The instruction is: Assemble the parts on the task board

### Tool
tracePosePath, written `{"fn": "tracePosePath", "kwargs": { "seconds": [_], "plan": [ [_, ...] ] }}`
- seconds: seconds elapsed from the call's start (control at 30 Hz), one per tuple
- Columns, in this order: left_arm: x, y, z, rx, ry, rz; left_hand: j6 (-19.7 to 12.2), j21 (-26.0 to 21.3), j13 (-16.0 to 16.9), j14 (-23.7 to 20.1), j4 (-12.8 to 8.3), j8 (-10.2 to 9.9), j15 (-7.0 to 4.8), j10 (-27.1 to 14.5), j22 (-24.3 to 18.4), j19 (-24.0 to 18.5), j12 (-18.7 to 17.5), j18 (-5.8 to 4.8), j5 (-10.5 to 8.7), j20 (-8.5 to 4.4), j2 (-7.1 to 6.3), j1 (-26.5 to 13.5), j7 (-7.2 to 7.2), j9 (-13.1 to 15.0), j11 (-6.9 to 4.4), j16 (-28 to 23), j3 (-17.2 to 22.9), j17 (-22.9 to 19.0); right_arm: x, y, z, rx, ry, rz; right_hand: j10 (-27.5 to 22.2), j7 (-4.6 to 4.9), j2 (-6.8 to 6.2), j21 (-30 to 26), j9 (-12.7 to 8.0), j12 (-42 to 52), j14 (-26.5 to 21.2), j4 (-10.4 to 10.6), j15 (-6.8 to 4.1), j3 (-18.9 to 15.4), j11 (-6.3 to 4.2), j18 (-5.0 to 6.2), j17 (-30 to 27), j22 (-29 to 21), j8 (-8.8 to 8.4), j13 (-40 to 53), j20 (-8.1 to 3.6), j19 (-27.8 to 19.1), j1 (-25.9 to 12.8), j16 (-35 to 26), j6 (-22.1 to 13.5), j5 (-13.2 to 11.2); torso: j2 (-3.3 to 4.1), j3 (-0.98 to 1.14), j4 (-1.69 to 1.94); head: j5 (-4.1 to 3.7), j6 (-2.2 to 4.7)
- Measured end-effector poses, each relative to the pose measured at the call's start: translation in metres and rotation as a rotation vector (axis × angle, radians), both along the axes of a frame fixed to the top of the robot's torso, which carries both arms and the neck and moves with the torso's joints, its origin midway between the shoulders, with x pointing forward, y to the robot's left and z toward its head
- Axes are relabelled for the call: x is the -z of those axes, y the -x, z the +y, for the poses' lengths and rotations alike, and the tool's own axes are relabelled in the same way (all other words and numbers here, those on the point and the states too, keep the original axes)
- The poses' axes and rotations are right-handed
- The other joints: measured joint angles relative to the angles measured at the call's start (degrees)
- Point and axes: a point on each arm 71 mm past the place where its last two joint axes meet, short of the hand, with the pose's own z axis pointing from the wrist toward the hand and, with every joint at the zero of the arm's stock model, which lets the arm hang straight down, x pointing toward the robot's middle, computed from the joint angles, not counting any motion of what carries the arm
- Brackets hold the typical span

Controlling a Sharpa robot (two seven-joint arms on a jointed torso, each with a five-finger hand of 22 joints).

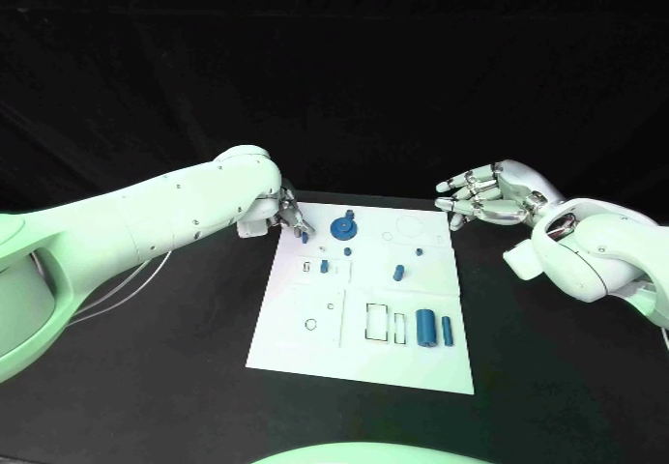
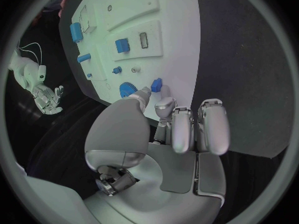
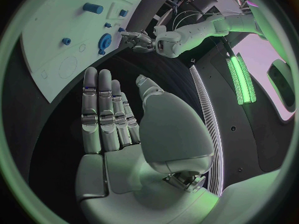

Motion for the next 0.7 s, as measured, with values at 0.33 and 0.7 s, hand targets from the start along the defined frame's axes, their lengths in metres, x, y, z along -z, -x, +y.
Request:
{"fn": "tracePosePath", "kwargs": {
  "seconds": [0.33,0.7],
  "plan": [
    [0.0006,0.0001,-0.0004,0.001,0.007,0.004,0.21,0.00,-0.13,0.00,-1.53,0.15,0.00,0.15,0.24,0.00,0.21,0.00,0.00,0.00,1.50,3.75,-0.21,-0.48,-0.15,0.00,1.53,0.00,0.0000,0.0000,0.0003,-0.001,0.000,0.000,0.00,0.00,0.00,0.00,0.00,0.00,0.00,0.00,0.00,0.00,0.00,0.00,0.00,0.00,0.00,0.00,0.00,0.00,0.00,0.00,0.00,0.00,0.01,-0.01,-0.03,0.05,-0.10],
    [0.0005,0.0004,-0.0013,0.012,0.019,0.012,-0.01,0.00,-0.61,0.00,-5.40,0.21,0.00,0.19,0.48,0.00,0.21,0.00,0.00,0.00,2.34,9.86,0.01,-1.43,-0.19,0.00,8.41,0.00,0.0000,-0.0001,0.0010,-0.002,0.000,0.000,0.00,0.00,0.00,0.00,0.01,0.00,0.00,0.00,0.00,0.00,0.00,0.00,0.00,-0.10,0.00,0.01,0.00,0.00,0.00,0.00,0.00,0.00,0.03,-0.01,0.00,0.14,-0.33]
  ]
}}
